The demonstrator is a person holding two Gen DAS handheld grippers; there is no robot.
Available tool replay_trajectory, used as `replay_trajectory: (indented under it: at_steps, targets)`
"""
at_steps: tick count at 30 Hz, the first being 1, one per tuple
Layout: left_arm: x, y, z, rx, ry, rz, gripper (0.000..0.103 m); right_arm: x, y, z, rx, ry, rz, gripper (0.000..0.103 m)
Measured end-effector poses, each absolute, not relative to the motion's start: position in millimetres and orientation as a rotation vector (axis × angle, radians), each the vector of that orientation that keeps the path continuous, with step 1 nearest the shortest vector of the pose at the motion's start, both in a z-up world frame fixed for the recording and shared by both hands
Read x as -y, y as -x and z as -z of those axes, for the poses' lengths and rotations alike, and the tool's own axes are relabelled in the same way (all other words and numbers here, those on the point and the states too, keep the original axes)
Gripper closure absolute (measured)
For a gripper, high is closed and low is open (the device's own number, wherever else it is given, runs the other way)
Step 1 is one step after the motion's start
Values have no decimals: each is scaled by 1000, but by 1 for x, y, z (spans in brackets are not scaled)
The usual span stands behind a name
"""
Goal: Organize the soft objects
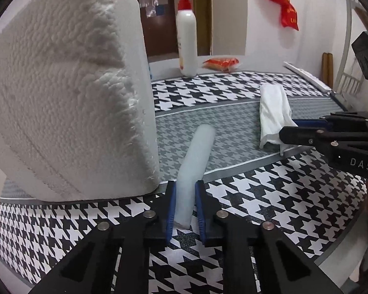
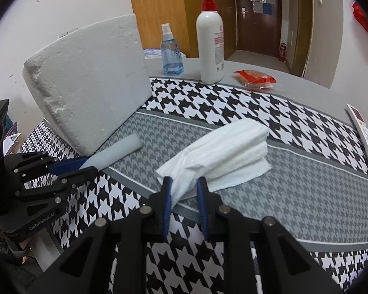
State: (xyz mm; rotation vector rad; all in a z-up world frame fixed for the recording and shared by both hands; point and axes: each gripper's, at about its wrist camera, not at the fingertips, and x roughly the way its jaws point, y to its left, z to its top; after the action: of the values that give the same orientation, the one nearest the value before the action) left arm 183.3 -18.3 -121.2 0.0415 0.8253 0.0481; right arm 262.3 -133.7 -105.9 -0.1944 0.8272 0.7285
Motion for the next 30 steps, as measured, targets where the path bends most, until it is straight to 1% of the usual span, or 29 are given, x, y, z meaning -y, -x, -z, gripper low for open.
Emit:
replay_trajectory:
  at_steps: [7, 15, 21, 23, 30]
  targets:
    - [16, -172, 111, -781, -22, -17, 91, 138, -254, 99, -801, 172, -719, 79]
    - [21, -160, 91, -703, -43, 40, 92, 140, -243, 89, -760, 150, -699, 79]
    - [22, -157, 85, -679, -51, 66, 93, 142, -239, 87, -739, 135, -685, 79]
    - [21, -155, 80, -665, -44, 76, 93, 143, -237, 85, -725, 130, -684, 83]
    - [23, -149, 65, -610, -48, 92, 93, 149, -231, 75, -694, 120, -668, 85]
